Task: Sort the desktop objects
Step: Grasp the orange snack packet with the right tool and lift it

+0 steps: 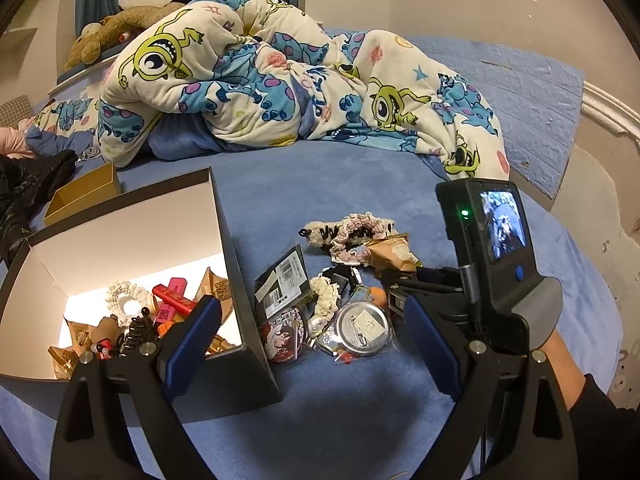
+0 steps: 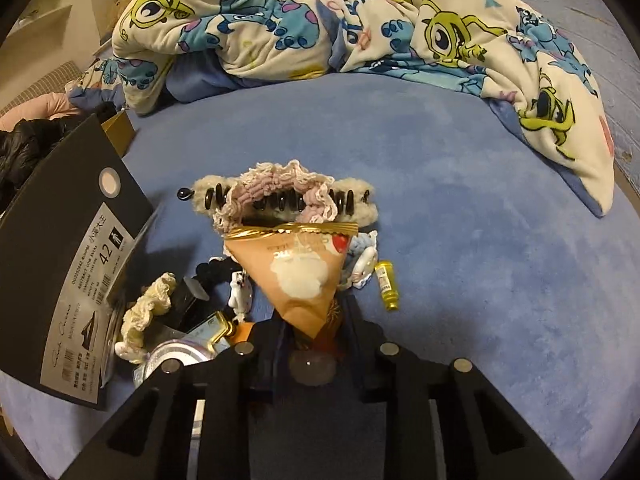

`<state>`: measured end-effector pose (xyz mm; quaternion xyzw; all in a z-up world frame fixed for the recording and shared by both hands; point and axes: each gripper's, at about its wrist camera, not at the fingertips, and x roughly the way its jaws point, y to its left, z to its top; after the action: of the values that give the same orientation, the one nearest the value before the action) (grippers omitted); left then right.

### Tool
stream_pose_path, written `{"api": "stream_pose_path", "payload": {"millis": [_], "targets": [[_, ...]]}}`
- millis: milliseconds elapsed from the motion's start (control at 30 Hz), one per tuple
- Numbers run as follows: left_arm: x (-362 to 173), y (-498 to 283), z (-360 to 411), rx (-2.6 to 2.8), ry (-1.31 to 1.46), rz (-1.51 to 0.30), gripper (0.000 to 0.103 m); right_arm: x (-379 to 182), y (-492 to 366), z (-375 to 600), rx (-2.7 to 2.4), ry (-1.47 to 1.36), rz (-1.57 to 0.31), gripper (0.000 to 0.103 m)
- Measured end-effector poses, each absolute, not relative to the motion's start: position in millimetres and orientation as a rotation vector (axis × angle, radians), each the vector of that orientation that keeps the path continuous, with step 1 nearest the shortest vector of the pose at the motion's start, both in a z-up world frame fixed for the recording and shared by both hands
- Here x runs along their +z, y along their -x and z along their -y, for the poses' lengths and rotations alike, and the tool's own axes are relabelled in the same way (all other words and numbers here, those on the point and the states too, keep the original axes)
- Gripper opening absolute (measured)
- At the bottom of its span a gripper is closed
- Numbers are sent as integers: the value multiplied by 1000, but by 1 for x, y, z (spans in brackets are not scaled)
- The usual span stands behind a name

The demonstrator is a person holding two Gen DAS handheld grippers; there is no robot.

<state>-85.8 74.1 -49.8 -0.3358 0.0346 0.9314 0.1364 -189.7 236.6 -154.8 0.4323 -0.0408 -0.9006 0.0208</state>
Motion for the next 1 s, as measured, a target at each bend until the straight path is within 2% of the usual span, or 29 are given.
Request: {"api": "stream_pose_path", "payload": {"millis": [300,600,833,1000], "targets": [[-45,79,-76,2716,964,-41,94,-142,173,-256,-2791,-1273,236,24],[-31,61,-94,2702,895,12,94,-114,151,-280,-2838,-1165,255,24],[-32,67,-133,2585,839,-28,94,-102,131,-311,-2885,-1120,279,24],[-47,92,-164,2468,849,-27,94,-98,117,-351,-2952,-1114,368,24]]}}
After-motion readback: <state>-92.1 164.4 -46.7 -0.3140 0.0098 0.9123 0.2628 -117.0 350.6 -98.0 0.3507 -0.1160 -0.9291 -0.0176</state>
